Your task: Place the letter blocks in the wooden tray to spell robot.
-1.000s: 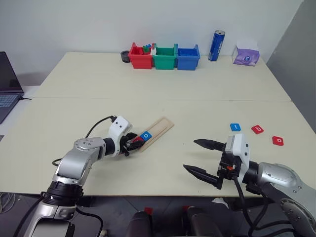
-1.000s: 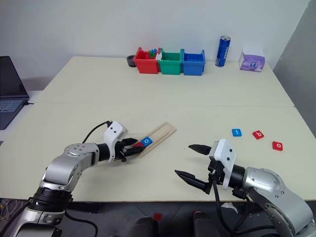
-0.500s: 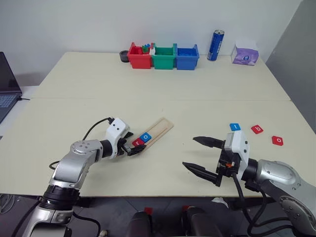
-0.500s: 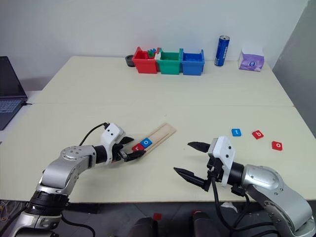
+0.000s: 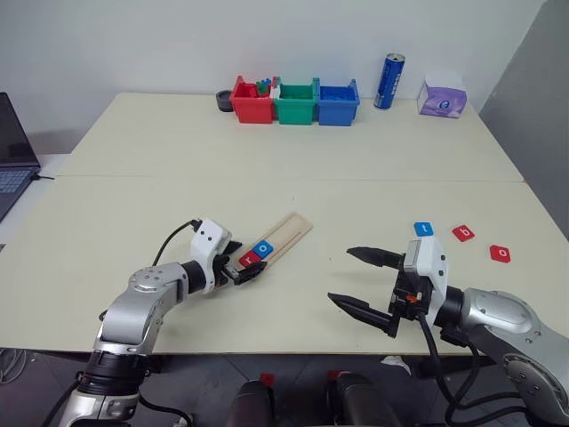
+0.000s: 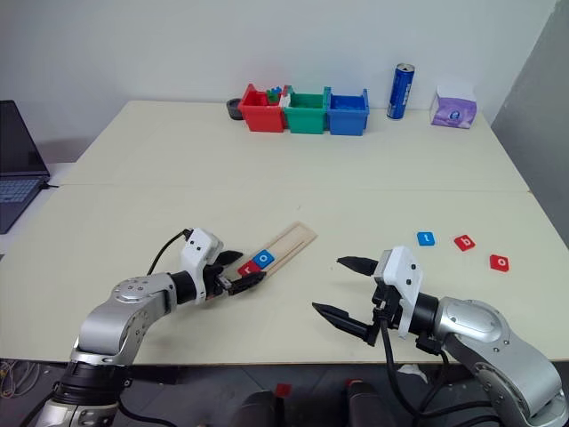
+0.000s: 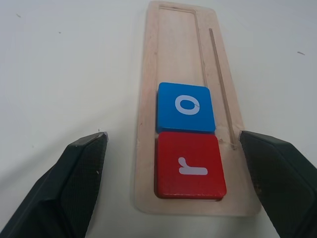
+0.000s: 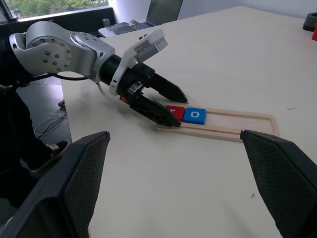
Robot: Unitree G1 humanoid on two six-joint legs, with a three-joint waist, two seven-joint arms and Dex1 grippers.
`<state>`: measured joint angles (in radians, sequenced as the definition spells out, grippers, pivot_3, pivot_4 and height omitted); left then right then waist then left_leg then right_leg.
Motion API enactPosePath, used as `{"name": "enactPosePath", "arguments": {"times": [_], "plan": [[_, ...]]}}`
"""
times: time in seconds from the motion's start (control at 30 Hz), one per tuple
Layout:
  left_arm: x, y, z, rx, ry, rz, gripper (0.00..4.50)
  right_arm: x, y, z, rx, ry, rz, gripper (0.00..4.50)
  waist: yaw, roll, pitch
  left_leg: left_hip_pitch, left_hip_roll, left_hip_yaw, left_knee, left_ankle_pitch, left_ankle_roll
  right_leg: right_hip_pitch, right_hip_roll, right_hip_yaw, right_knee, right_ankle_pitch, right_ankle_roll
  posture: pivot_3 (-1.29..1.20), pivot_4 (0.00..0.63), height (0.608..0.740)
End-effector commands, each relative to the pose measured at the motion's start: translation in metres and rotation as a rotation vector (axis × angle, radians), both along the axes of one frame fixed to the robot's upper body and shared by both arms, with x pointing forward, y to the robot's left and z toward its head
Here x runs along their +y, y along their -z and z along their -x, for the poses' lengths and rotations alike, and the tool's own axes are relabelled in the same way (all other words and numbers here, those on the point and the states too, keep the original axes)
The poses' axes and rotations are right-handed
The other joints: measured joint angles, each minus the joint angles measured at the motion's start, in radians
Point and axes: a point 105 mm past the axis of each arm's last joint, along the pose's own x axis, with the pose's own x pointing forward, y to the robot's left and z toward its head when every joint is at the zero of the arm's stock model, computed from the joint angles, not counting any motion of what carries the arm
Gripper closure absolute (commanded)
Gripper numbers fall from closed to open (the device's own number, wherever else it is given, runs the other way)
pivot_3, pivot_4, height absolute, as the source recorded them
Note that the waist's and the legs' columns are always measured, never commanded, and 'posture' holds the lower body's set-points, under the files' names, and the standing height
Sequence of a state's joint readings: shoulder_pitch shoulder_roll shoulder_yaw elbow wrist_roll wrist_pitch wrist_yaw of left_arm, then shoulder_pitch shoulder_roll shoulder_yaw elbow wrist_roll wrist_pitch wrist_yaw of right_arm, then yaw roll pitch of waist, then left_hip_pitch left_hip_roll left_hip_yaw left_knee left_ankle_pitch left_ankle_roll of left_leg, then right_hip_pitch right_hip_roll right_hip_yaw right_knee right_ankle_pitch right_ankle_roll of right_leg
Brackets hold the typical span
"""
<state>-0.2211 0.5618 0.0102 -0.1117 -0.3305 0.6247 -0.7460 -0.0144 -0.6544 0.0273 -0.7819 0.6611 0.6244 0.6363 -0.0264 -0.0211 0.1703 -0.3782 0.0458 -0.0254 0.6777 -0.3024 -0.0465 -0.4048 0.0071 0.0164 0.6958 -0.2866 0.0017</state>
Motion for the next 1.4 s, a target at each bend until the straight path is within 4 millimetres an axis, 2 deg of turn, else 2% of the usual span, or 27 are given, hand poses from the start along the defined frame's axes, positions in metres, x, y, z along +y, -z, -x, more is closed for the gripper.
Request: {"name": "enactPosePath", "arguments": {"times": [0.03, 0.3, 0.6, 0.77, 0.97, 1.2, 1.3, 1.4], "plan": [[-0.004, -0.004, 0.005, -0.015, 0.035, -0.012, 0.03, 0.006, -0.009, 0.008, -0.037, -0.043, -0.020, 0.00, 0.000, 0.000, 0.000, 0.000, 0.000, 0.000, 0.000, 0.000, 0.000, 0.000, 0.000, 0.000, 0.000, 0.000, 0.000, 0.00, 0.150, 0.740], [-0.006, 0.005, 0.007, 0.035, 0.049, -0.112, 0.03, 0.006, -0.010, 0.009, -0.039, -0.043, -0.017, 0.00, 0.000, 0.000, 0.000, 0.000, 0.000, 0.000, 0.000, 0.000, 0.000, 0.000, 0.000, 0.000, 0.000, 0.000, 0.001, 0.00, 0.150, 0.740], [-0.021, -0.005, 0.009, 0.080, 0.082, -0.088, 0.03, 0.006, -0.009, 0.010, -0.031, -0.033, -0.024, 0.00, 0.001, 0.000, 0.000, 0.000, 0.000, 0.000, 0.000, 0.000, 0.000, 0.000, 0.000, 0.000, 0.000, 0.000, 0.001, 0.00, 0.150, 0.740], [-0.024, -0.007, 0.009, 0.094, 0.076, -0.092, 0.03, 0.006, -0.008, 0.011, -0.024, -0.031, -0.024, 0.00, 0.001, 0.000, 0.000, 0.000, 0.000, 0.000, 0.000, 0.000, 0.000, 0.000, 0.000, 0.000, 0.000, -0.002, 0.004, 0.00, 0.150, 0.740], [-0.014, 0.005, 0.009, 0.132, 0.022, -0.139, 0.03, 0.007, -0.007, 0.013, -0.009, -0.031, -0.035, 0.00, 0.001, 0.000, 0.000, 0.000, 0.000, 0.000, 0.000, 0.000, 0.000, 0.000, 0.000, 0.000, 0.000, -0.003, 0.004, 0.00, 0.150, 0.740], [-0.017, 0.013, 0.013, 0.163, 0.028, -0.156, 0.03, 0.007, -0.006, 0.014, 0.008, -0.040, -0.040, 0.00, 0.000, 0.000, 0.000, 0.001, 0.000, 0.000, 0.000, 0.000, 0.000, 0.000, 0.000, 0.000, 0.001, -0.003, 0.004, 0.00, 0.150, 0.740], [-0.017, 0.014, 0.013, 0.165, 0.024, -0.157, 0.62, 0.007, -0.007, 0.014, 0.010, -0.042, -0.043, 0.00, 0.000, 0.000, 0.000, 0.001, 0.000, 0.000, 0.000, 0.000, 0.000, 0.000, 0.000, 0.000, 0.001, -0.003, 0.005, 0.00, 0.150, 0.740], [-0.013, 0.014, 0.011, 0.165, 0.014, -0.165, 1.44, 0.007, -0.007, 0.014, 0.014, -0.043, -0.048, 0.00, 0.000, 0.000, 0.000, 0.001, 0.000, 0.000, 0.000, 0.000, 0.000, 0.000, 0.000, 0.000, 0.000, -0.003, 0.005, 0.00, 0.150, 0.740]]}}
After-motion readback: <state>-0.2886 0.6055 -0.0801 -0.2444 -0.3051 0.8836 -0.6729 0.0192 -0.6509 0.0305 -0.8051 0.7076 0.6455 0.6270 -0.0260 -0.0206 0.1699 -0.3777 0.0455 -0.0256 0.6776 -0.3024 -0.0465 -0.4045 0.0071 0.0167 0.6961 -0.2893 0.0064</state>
